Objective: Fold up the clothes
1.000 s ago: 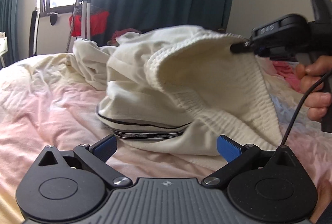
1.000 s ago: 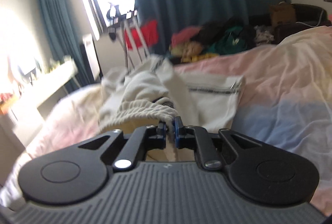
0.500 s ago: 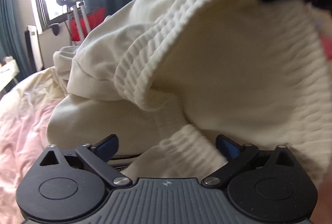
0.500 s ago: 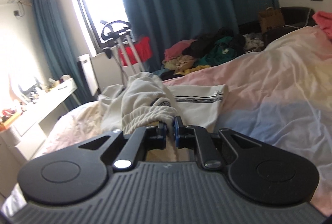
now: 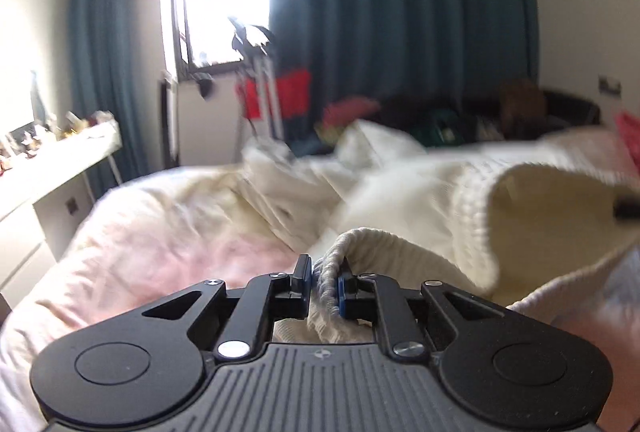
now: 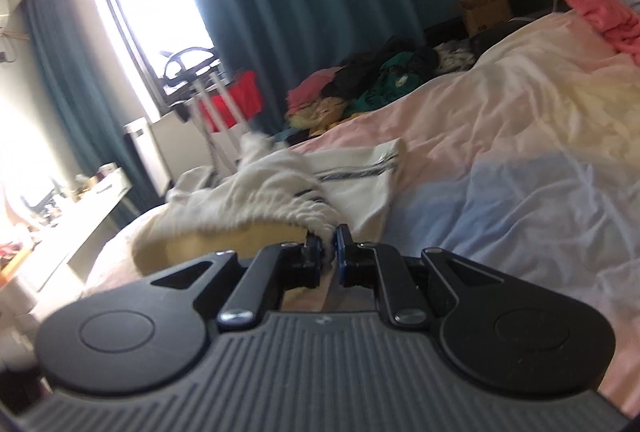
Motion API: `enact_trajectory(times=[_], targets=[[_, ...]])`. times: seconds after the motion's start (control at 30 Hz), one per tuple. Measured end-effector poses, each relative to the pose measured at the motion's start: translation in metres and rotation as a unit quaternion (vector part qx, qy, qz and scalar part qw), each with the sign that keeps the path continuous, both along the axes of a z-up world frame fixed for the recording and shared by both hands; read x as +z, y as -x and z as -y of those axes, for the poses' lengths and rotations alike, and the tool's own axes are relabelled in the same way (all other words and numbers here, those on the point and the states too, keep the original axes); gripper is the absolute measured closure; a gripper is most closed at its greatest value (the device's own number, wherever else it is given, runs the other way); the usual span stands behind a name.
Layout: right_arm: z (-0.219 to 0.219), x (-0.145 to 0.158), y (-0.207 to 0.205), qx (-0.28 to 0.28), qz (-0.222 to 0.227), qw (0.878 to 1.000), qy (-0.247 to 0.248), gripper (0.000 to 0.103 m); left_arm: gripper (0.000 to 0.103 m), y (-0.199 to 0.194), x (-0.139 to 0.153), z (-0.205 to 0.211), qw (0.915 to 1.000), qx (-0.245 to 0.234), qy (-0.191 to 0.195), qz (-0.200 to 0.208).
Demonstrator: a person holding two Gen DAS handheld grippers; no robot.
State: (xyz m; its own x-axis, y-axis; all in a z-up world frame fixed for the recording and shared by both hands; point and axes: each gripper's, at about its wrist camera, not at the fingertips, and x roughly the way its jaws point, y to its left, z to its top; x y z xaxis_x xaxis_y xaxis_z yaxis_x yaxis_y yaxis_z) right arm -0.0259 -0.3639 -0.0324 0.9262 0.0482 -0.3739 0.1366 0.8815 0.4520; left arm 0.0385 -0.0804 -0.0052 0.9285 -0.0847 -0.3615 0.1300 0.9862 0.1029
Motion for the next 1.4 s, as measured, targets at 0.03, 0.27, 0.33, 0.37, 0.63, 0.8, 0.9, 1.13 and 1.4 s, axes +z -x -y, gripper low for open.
enact_trajectory(times=[0.03,0.27,0.33,0.37,0.63,0.8,0.9,1.13,1.4], targets=[[-0.008,0.002,0.006,0.015,0.003,1.0,-0.007,0.092,0.09,0.002,0.012,-0.013,0.9998,0.006,0.006,0.018],[-0.092,0.005,0.053,0.133,0.009,0.991,0.025,0.091,0.09,0.007,0.047,-0.097,0.9979,0.029,0.02,0.055],[-0.113,-0.004,0.057,0.165,-0.016,0.986,0.031,0.091,0.09,0.003,0.035,-0.123,0.9987,0.04,0.03,0.007],[-0.122,-0.009,0.058,0.18,-0.03,0.983,0.034,0.091,0.09,-0.003,0.026,-0.138,0.9978,0.047,0.04,-0.024],[-0.144,-0.035,0.043,0.211,-0.125,0.969,0.031,0.081,0.081,-0.008,-0.023,-0.244,0.9581,0.067,0.207,-0.187],[-0.104,-0.038,0.043,0.193,-0.136,0.968,-0.081,0.044,0.057,0.016,-0.023,-0.277,0.9426,0.067,0.27,-0.185],[-0.079,-0.035,0.056,0.157,-0.098,0.972,-0.145,0.032,0.039,0.021,-0.02,-0.284,0.9382,0.062,0.296,-0.169],[-0.062,-0.07,0.044,0.116,-0.137,0.95,-0.256,0.032,0.028,-0.006,-0.033,-0.271,0.934,0.044,0.293,-0.2],[-0.063,-0.105,0.026,0.076,-0.146,0.931,-0.327,0.033,0.025,-0.048,-0.073,-0.242,0.9271,0.026,0.238,-0.288]])
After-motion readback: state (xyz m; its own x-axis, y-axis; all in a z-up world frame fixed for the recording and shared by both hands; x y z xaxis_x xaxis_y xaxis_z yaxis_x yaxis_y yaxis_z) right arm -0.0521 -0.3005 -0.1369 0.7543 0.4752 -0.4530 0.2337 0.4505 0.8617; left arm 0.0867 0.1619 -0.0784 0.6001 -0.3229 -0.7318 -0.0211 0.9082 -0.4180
